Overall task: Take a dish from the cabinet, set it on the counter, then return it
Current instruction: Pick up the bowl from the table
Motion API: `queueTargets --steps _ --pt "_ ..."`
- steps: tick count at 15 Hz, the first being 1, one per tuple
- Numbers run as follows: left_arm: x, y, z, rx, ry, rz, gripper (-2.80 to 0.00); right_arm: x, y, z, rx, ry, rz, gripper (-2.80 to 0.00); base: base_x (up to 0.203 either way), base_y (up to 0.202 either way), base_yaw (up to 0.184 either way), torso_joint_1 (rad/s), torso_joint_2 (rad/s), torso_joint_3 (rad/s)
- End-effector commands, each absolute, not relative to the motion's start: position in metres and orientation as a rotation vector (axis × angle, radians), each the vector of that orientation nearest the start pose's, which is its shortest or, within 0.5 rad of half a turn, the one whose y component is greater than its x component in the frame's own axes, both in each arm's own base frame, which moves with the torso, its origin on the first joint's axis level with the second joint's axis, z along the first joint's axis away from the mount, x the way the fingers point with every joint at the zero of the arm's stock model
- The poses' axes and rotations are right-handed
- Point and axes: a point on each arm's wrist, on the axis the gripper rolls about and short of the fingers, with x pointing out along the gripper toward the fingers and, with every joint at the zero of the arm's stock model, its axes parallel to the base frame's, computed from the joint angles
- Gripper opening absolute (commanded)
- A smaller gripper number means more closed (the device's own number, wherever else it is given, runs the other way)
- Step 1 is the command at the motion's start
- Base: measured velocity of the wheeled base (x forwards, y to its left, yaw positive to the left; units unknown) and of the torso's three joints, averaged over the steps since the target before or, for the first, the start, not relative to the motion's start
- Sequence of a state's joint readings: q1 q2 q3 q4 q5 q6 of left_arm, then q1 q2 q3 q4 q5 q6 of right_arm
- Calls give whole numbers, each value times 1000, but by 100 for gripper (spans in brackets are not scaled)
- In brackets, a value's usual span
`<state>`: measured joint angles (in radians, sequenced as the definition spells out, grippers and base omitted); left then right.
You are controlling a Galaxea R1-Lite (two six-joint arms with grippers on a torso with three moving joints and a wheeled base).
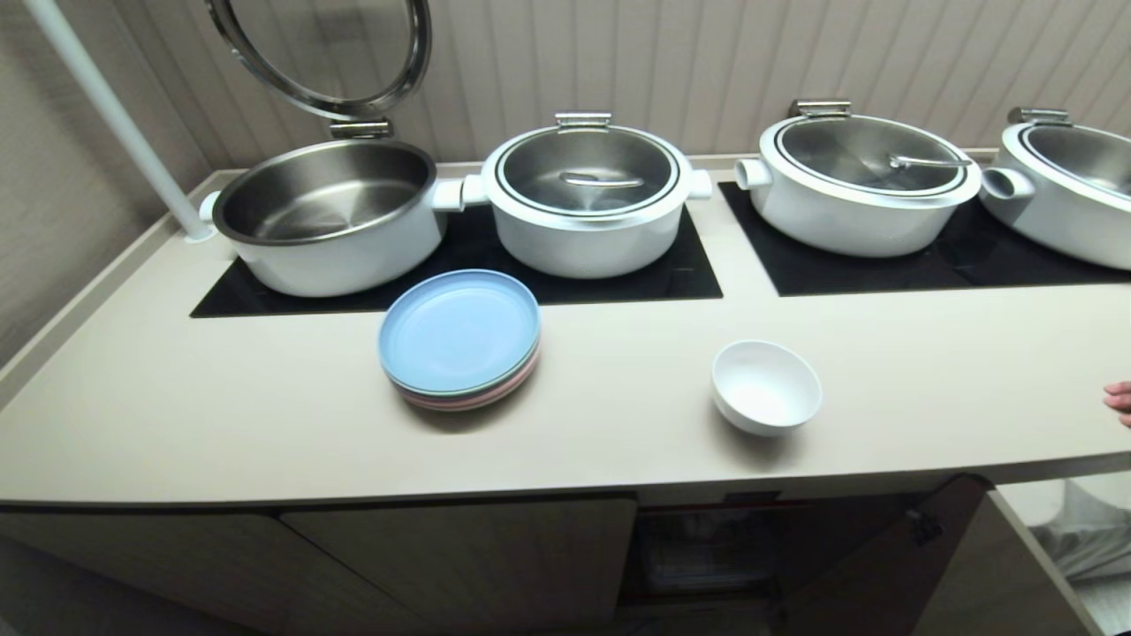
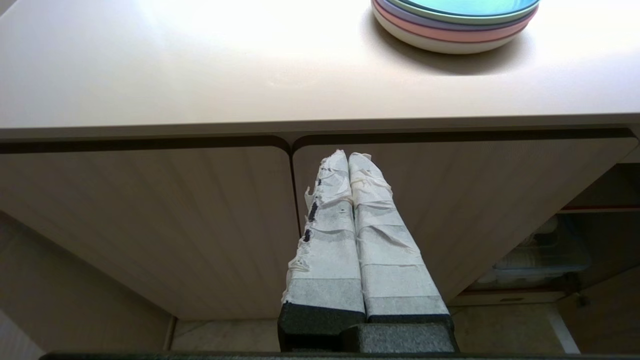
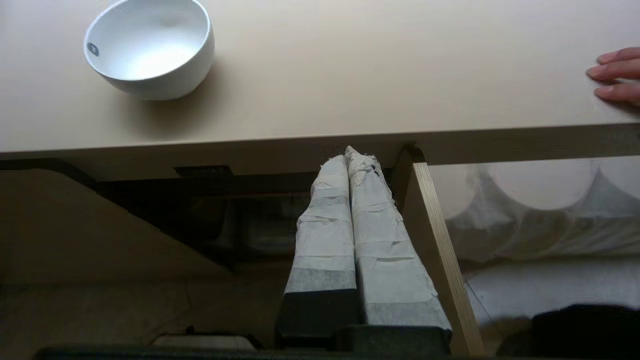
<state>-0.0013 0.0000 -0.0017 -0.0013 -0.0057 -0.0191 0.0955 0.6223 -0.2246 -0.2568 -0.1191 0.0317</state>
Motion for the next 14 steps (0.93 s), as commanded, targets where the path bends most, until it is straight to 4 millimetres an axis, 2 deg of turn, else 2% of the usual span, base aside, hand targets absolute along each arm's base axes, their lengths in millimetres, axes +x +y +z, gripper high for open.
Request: queueTargets --steps 1,4,10,14 --pt "-23 0 76 -20 -4 -5 -280 17 -1 141 26 6 -24 -280 0 0 0 0 0 0" --pt "-23 0 76 -20 -3 -6 -280 3 -2 111 24 -27 -23 -280 0 0 0 0 0 0" --pt "-23 0 76 -20 -3 -5 -280 3 -3 104 17 32 32 -280 0 0 0 0 0 0" --pt "-23 0 76 -20 -4 -8 -280 3 -4 98 46 88 5 -280 0 0 0 0 0 0"
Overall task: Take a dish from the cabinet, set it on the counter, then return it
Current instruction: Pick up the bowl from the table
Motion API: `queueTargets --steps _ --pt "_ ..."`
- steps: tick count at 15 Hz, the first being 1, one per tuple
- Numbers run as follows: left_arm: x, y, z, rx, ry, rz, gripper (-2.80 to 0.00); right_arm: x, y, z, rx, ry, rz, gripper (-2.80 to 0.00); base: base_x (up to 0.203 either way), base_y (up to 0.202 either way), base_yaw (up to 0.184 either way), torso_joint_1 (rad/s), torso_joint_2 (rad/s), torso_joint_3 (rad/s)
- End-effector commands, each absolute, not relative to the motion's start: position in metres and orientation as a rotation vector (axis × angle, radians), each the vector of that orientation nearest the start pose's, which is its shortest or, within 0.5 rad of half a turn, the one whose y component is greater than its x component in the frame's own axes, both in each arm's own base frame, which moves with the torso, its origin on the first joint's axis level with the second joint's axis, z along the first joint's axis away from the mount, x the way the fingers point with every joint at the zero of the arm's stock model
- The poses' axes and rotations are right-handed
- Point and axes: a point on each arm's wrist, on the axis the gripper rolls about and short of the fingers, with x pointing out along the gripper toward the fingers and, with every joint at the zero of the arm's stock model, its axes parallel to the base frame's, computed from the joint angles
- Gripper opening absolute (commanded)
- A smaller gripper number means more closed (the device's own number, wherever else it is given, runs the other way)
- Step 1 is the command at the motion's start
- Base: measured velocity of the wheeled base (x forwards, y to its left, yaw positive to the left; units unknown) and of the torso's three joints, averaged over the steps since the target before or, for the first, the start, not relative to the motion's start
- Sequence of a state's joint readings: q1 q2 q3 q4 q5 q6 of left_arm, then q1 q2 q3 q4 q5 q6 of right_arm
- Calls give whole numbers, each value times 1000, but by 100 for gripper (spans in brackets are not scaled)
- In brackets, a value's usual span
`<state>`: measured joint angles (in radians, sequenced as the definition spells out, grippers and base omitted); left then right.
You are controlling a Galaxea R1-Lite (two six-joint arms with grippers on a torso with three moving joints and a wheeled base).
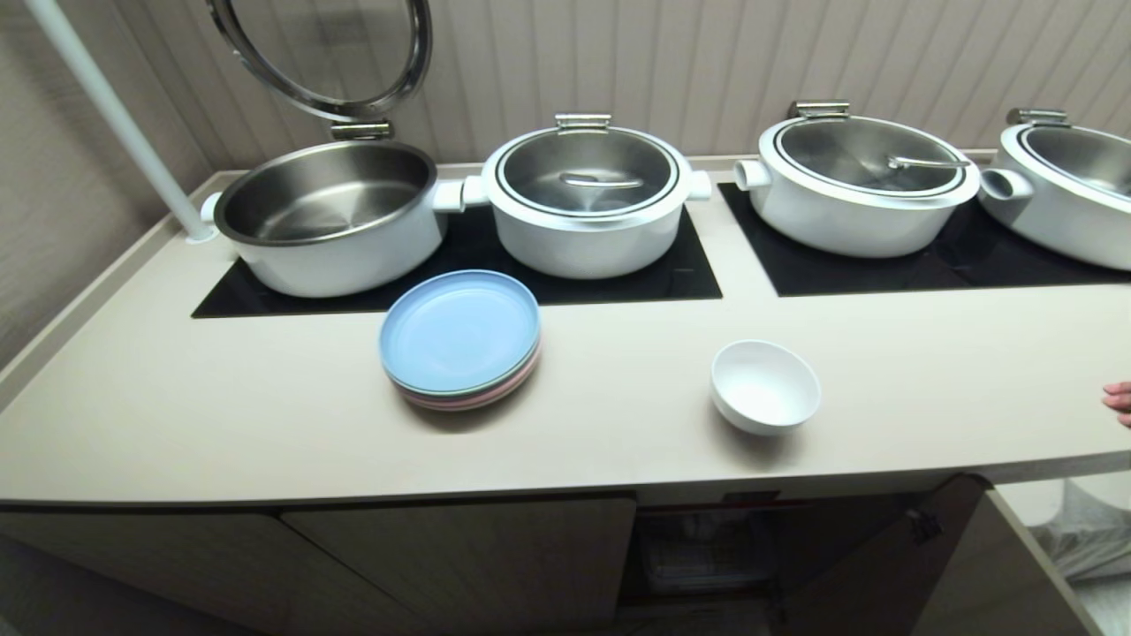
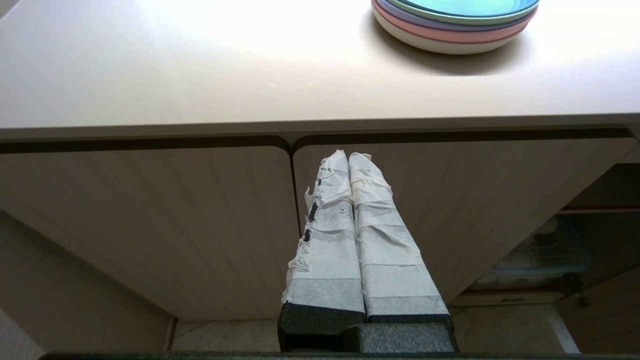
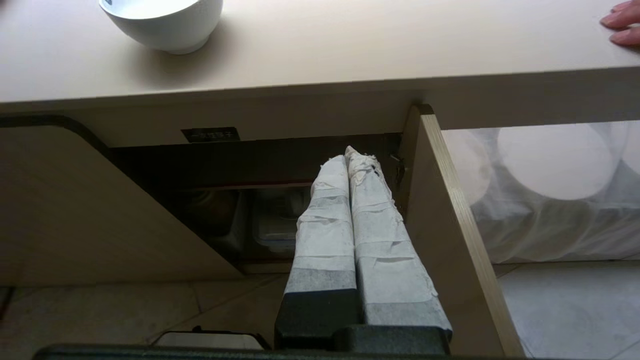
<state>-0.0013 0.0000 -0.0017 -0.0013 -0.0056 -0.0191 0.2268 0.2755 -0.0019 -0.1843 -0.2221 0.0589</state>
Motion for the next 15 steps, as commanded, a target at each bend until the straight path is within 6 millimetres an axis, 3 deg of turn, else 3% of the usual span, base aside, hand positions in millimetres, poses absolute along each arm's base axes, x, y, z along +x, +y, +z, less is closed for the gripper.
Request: queueTargets --steps 1,6,11,15 --pt "-23 0 76 -20 -3 -6 -280 3 -4 99 47 88 -6 -280 0 0 0 0 0 0" --pt "-23 0 76 -20 -3 -8 -280 2 -3 100 63 66 -131 -280 0 0 0 0 0 0" --pt "-23 0 76 -20 -3 -7 -280 -19 -1 88 64 -55 -59 -280 0 0 0 0 0 0" --pt "-23 0 76 -20 -3 -6 -280 -23 -1 76 65 -4 -41 -280 0 0 0 0 0 0"
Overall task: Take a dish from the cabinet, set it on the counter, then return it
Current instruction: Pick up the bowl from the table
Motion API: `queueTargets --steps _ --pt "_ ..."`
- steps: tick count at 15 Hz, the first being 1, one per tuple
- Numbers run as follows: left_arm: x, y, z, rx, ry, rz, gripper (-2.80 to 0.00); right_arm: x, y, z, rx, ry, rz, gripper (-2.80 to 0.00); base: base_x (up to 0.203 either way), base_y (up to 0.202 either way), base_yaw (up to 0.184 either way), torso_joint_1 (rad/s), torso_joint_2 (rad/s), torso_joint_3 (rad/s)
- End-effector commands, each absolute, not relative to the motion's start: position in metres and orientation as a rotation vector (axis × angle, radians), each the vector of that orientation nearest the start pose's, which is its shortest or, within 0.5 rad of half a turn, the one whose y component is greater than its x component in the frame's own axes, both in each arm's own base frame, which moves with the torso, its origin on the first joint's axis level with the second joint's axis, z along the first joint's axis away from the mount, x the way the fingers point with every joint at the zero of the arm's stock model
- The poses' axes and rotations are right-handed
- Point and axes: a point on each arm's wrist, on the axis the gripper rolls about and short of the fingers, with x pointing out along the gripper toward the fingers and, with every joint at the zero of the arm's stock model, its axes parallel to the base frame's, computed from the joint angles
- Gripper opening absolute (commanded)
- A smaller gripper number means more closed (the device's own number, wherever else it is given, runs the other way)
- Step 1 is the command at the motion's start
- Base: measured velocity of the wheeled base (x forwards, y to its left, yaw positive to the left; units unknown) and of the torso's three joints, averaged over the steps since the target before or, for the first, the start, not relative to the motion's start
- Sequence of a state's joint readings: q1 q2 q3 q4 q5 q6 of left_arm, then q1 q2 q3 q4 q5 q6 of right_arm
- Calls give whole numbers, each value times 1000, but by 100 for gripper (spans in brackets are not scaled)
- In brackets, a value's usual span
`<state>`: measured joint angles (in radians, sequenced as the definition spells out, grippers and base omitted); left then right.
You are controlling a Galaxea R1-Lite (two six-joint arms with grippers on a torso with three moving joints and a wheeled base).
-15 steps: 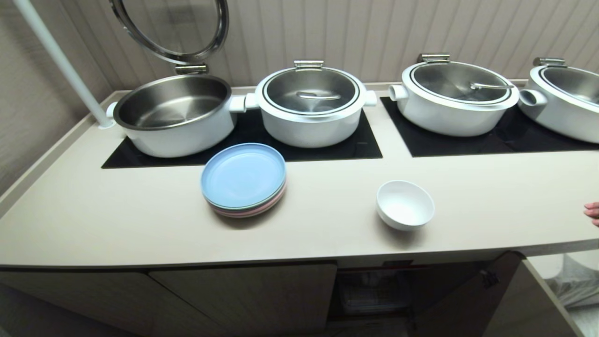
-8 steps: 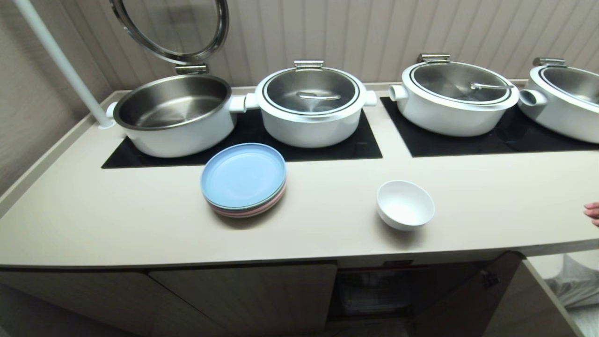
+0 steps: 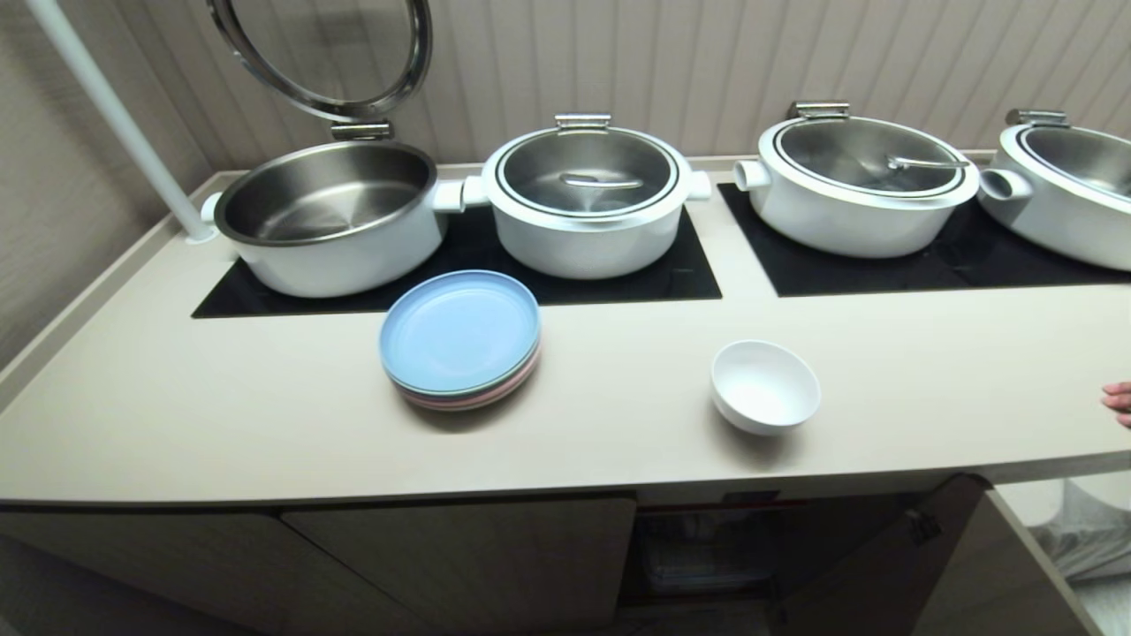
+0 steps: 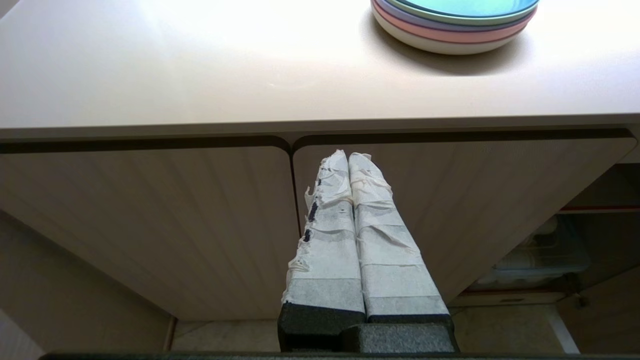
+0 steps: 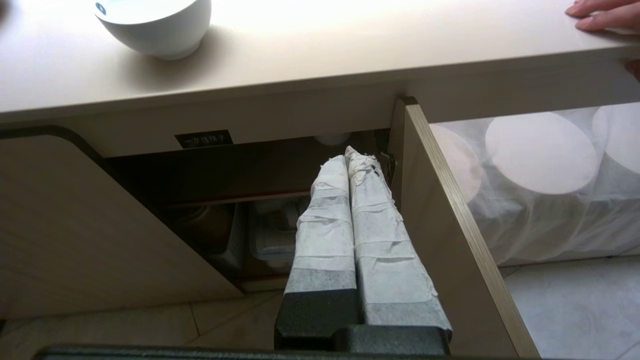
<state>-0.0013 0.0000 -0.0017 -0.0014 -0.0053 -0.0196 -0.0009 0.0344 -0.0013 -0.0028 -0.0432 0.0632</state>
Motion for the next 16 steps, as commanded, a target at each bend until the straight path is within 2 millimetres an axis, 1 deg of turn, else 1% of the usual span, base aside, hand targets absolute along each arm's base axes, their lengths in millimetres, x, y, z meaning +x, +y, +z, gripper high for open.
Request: queueTargets --steps 1,16 --pt "-23 0 76 -20 -3 -5 -280 -23 -1 76 69 -6 -41 -280 0 0 0 0 0 0" --pt "-23 0 76 -20 -3 -7 -280 -23 -1 76 71 -5 -43 -280 0 0 0 0 0 0"
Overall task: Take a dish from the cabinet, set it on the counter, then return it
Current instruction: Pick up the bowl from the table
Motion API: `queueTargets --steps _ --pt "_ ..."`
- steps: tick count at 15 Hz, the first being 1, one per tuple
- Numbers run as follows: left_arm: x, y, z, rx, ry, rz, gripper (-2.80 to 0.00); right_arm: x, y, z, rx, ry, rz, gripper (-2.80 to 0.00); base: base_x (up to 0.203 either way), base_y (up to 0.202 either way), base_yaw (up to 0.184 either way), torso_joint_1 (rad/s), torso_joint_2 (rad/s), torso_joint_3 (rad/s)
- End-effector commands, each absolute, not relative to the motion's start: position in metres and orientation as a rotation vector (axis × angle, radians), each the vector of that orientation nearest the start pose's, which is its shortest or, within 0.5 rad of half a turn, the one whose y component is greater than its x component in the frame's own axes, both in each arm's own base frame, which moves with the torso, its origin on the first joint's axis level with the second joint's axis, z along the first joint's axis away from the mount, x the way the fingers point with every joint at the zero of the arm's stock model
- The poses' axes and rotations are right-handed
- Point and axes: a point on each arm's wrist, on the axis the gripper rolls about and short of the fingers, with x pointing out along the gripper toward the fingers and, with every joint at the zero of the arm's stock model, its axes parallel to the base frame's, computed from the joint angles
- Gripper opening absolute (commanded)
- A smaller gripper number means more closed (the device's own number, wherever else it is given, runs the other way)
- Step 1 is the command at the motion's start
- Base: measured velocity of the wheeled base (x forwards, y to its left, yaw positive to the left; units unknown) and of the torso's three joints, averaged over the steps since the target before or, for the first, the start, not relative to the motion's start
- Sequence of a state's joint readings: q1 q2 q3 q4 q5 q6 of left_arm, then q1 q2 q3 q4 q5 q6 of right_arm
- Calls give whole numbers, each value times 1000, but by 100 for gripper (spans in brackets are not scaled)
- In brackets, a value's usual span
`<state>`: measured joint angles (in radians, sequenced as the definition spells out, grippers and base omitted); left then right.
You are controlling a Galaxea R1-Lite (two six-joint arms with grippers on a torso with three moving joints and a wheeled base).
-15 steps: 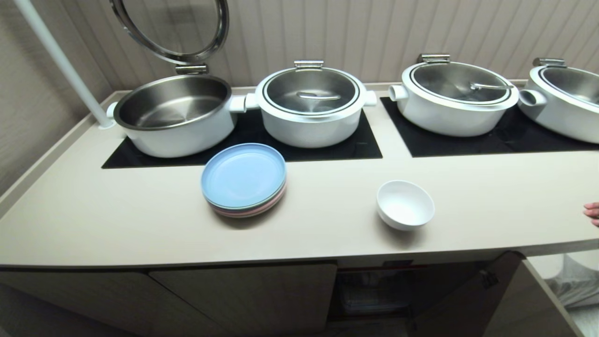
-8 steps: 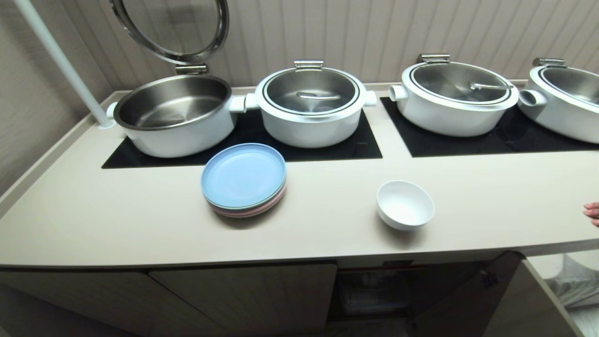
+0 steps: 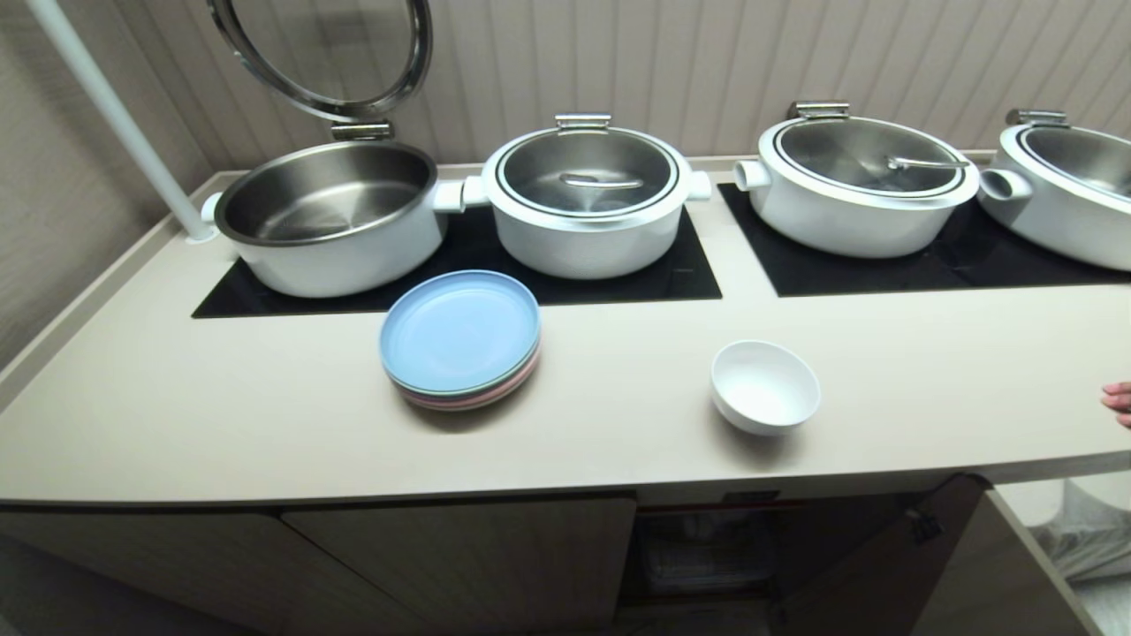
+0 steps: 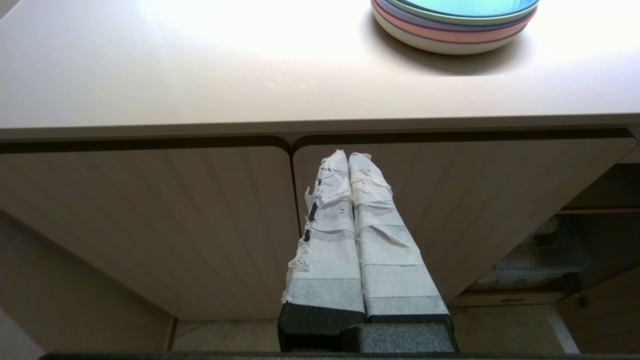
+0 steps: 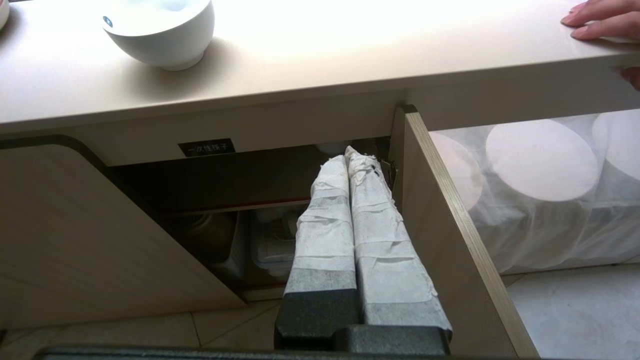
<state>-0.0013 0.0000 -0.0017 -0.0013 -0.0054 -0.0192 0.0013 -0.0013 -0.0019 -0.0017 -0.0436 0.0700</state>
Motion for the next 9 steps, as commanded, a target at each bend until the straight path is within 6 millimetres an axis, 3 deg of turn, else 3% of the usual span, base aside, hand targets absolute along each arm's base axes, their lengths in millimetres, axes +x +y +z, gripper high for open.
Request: queueTargets --steps 1,9 --pt "-23 0 76 -20 -3 -6 -280 -23 -1 77 71 -15 -42 -280 0 0 0 0 0 0" --pt "-23 0 76 -20 -3 -8 -280 -31 1 102 73 -116 67 -280 0 0 0 0 0 0"
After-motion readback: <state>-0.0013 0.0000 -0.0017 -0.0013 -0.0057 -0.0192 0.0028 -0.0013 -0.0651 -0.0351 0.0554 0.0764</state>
